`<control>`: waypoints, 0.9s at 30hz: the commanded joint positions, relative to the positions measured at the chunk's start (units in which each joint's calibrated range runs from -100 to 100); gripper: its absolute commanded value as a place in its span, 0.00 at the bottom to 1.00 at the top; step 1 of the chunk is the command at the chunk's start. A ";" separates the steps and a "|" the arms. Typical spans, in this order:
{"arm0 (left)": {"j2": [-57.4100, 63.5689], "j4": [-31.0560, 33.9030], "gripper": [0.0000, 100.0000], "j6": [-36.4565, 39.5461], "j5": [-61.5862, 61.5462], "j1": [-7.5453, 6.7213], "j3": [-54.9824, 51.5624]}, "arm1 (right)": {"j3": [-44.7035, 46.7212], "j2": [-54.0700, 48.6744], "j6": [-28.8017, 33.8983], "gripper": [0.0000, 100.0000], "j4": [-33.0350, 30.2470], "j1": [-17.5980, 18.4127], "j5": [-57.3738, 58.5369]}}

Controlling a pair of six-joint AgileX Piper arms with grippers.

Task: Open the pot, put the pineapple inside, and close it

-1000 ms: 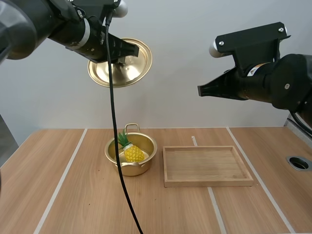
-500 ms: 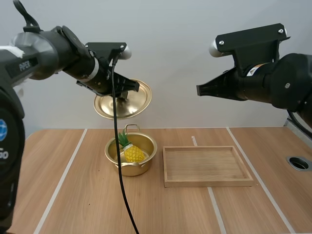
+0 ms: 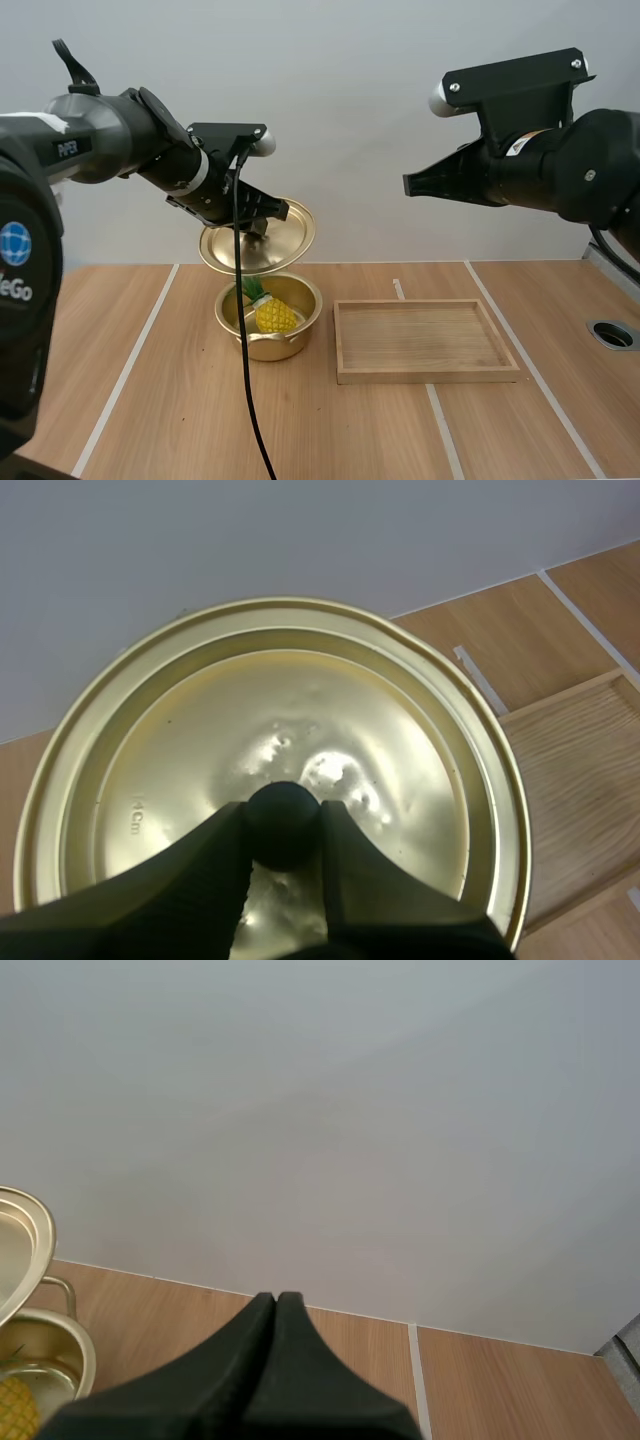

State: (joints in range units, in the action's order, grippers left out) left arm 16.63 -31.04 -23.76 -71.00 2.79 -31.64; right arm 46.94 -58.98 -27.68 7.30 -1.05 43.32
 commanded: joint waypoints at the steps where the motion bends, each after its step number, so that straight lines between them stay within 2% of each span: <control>1: -1.11 -1.29 0.00 -0.53 -0.26 -0.20 -0.12 | 0.18 -0.66 0.02 0.00 0.68 -0.25 -0.38; 19: -7.49 -1.55 0.00 -3.82 -1.45 -0.20 -0.12 | 0.18 -0.66 0.02 0.00 0.93 -0.25 -0.38; 27: -8.36 -3.60 0.00 -7.60 3.14 -0.20 -5.39 | 0.18 -0.66 0.02 0.00 0.93 -0.25 -0.38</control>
State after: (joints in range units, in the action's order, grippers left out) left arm 8.24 -32.79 -29.93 -70.21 2.79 -35.66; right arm 46.94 -58.98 -27.68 8.05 -1.05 43.32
